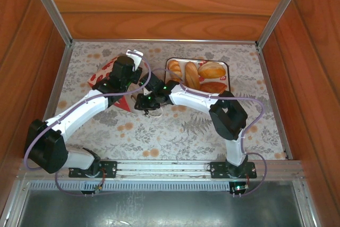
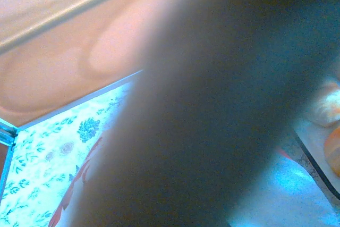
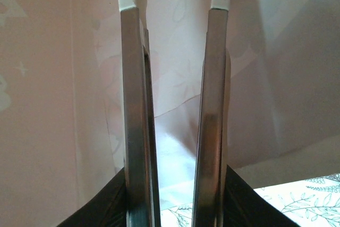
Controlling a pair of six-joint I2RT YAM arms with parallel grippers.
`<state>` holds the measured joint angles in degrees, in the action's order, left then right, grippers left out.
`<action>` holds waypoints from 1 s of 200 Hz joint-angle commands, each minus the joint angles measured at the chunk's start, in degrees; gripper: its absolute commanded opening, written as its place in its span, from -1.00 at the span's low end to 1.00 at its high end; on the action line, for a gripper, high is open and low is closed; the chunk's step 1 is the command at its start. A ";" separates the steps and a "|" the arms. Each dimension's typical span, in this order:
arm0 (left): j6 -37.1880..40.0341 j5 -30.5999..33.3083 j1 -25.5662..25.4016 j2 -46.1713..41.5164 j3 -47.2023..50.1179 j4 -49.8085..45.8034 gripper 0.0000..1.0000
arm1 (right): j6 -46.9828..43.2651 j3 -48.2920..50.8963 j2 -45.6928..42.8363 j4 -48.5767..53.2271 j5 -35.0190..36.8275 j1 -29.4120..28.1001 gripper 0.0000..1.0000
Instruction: Take the fake bread out of the paper bag
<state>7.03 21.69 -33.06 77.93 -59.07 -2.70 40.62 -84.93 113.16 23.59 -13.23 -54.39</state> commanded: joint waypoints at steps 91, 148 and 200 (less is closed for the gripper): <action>1.41 -10.38 0.19 -5.86 3.32 1.82 -1.00 | -2.30 -10.88 4.77 8.01 4.99 0.51 -0.14; 1.13 -12.09 0.22 -5.21 3.10 0.99 -1.00 | -4.37 -16.01 8.17 10.02 4.99 0.51 -0.13; 1.18 -12.27 0.32 -3.84 2.00 0.33 -1.00 | -4.88 -14.74 6.90 8.55 5.77 0.58 -0.13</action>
<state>7.18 15.64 -31.09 72.79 -56.29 -1.06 36.18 -98.17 120.97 34.13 -9.19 -53.21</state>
